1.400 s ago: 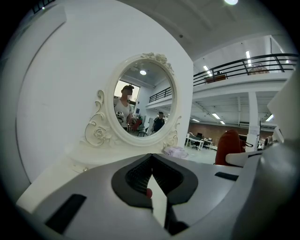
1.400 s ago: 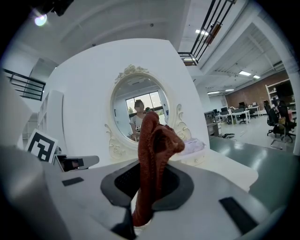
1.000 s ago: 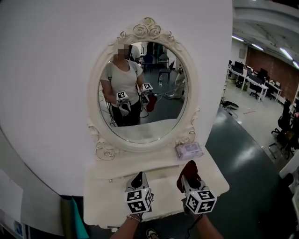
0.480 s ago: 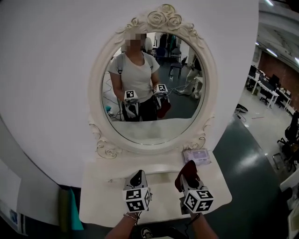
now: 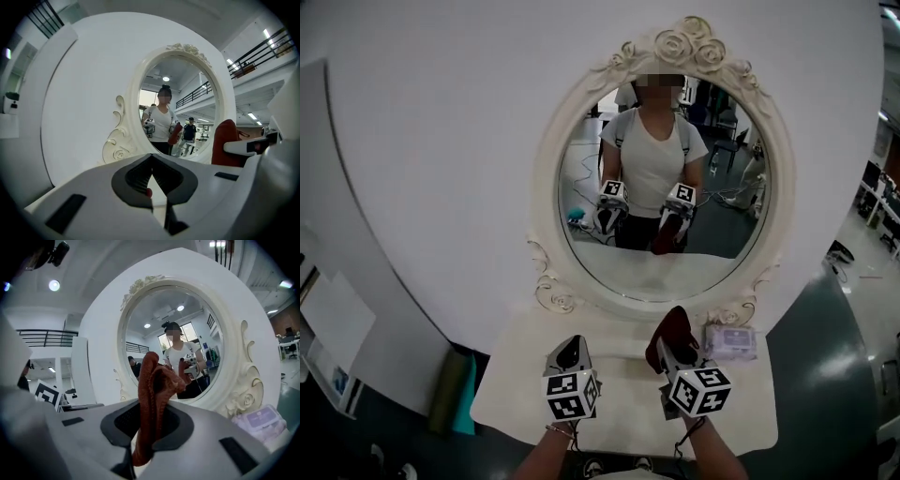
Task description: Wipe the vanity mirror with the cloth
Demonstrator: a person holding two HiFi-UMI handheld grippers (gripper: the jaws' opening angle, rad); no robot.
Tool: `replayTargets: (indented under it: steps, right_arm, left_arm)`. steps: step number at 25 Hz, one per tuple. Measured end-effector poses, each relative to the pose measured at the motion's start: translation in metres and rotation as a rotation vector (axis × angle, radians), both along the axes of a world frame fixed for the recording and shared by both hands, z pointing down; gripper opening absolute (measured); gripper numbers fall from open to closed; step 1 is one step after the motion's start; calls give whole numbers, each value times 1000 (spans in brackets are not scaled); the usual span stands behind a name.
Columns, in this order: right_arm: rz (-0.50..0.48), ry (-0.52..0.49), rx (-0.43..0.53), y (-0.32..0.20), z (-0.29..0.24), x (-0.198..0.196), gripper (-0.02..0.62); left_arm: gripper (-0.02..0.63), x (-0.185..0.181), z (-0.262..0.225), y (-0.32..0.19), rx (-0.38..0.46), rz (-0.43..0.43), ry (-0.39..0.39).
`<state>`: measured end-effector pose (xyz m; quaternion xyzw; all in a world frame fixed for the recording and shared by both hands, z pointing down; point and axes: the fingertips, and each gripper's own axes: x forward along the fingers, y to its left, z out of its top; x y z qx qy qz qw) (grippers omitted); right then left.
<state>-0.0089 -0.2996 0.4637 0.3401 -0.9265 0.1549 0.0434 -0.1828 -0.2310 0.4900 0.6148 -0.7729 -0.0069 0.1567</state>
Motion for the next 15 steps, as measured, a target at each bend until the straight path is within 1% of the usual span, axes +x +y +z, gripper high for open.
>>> replayTargets:
  steps: [3,6,10,12,15]
  right_arm:
    - [-30,-10,-7,-11,-6,-9,58]
    - [-51,3,11,-24,-18,-16,58]
    - [-100,32,109,-41,-53,-25,58]
    - [-115,39,168,-50,-74,-27,58]
    - [-129,62,235,-63,-102,-31,58]
  left_arm:
    - [11,-9,-5,1,3,-34,12]
    - [11,-13,-8,1,-5,-55,-4]
    - [11,-19,-22,-8,2,-66,-12]
    - [11,-21,-39,-20,14,-45,-23]
    - [11,-24,-75,-38,51,-12,-63]
